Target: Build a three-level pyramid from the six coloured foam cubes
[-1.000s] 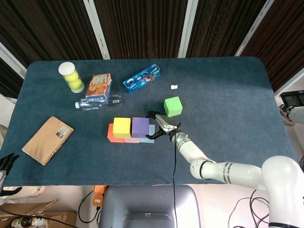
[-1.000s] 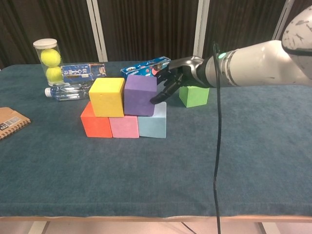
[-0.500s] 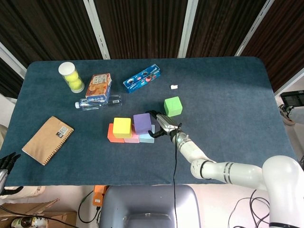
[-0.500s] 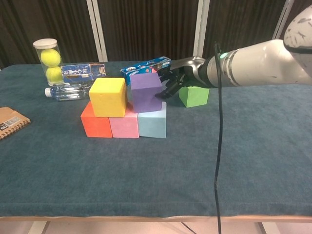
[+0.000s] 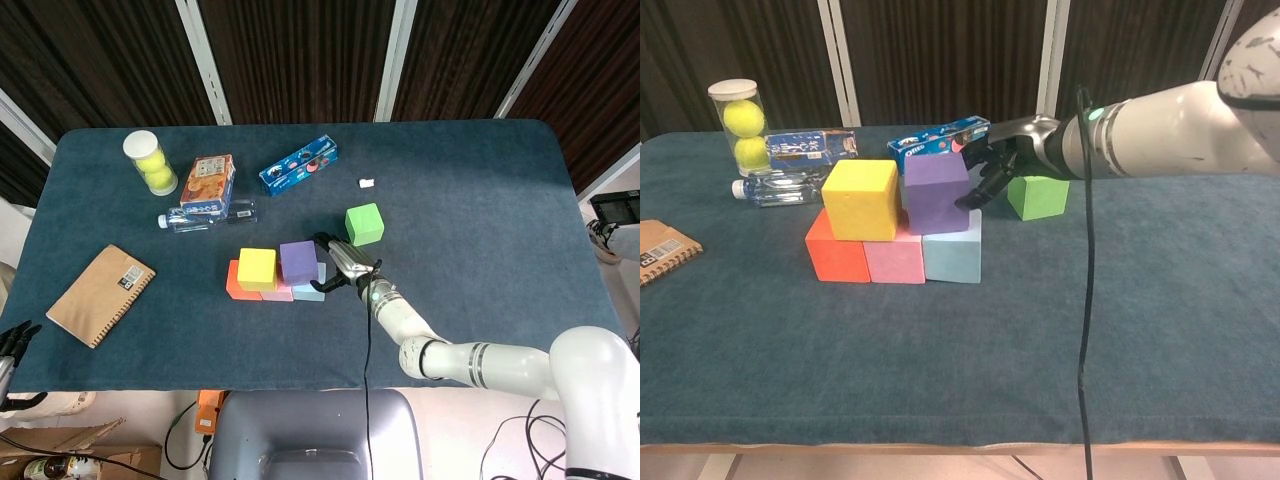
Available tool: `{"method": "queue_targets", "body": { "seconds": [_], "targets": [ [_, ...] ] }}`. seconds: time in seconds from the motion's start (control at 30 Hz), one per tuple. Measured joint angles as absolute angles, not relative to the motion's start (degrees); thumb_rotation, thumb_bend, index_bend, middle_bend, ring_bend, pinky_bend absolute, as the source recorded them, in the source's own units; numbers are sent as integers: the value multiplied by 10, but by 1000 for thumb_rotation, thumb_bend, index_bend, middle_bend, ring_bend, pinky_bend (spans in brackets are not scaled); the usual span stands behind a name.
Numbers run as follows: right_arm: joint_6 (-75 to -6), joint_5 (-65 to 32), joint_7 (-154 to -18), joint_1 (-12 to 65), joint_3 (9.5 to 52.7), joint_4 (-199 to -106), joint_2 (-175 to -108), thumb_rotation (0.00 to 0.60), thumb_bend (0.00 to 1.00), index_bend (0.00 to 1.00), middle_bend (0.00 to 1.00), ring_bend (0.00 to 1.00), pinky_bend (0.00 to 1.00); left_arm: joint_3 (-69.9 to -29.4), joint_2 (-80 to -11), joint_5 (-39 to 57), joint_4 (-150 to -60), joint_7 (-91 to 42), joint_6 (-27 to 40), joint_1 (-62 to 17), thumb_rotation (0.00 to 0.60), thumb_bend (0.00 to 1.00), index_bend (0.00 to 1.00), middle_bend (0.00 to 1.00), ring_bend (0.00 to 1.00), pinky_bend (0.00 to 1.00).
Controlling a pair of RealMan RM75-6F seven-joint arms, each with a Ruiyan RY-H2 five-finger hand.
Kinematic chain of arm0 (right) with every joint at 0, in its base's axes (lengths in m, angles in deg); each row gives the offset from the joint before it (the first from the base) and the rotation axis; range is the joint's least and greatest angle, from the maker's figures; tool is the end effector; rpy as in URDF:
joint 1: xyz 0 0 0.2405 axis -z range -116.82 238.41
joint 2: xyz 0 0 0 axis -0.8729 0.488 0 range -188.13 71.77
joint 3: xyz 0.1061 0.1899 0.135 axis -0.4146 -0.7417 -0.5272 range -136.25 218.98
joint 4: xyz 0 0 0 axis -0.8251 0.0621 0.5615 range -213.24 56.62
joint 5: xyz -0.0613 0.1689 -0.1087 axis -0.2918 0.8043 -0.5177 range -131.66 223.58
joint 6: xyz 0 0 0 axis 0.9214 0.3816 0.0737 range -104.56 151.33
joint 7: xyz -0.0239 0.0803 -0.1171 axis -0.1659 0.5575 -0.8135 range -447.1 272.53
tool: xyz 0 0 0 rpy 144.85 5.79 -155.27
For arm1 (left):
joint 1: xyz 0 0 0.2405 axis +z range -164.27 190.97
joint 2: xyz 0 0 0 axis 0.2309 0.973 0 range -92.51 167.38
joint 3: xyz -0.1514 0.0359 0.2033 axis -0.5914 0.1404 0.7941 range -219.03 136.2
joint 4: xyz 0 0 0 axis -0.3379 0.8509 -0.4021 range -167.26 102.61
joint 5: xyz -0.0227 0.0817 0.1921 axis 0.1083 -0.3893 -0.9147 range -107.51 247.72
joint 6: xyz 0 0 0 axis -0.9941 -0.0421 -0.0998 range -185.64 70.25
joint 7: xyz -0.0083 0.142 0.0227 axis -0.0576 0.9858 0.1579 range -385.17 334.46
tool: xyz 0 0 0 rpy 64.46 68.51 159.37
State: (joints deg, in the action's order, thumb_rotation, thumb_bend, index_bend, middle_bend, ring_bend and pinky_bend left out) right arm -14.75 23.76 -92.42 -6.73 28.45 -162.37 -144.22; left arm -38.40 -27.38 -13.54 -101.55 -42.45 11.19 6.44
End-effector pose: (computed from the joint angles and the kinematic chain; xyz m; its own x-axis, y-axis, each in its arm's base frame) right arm -0.0547 -0.4005 -0.0308 -0.0181 -0.6102 0.7920 -0.9954 -0.0637 -0.0719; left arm -0.4154 0.1719 0.1721 0.4442 0.3081 0.8413 0.8634 0.1035 -0.4938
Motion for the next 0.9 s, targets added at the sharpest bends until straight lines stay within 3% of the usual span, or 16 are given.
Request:
{"method": "queue_targets", "body": {
  "seconds": [0.13, 0.3, 0.9],
  "targets": [
    [-166, 242, -932, -68, 284, -1621, -1450, 600, 269, 388, 38, 0, 0, -384, -274, -136, -1014, -427, 113, 65, 600, 153, 92, 17, 0, 96],
    [-183, 249, -943, -67, 281, -1620, -1456, 600, 269, 458, 37, 0, 0, -383, -275, -136, -1012, -429, 113, 66, 600, 153, 92, 17, 0, 96],
    [-172, 229, -935, -42, 266, -1649, -1434, 600, 269, 501, 37, 0, 0, -384, -274, -134, -1015, -424, 113, 65, 600, 153, 92, 17, 0, 97]
  ]
}}
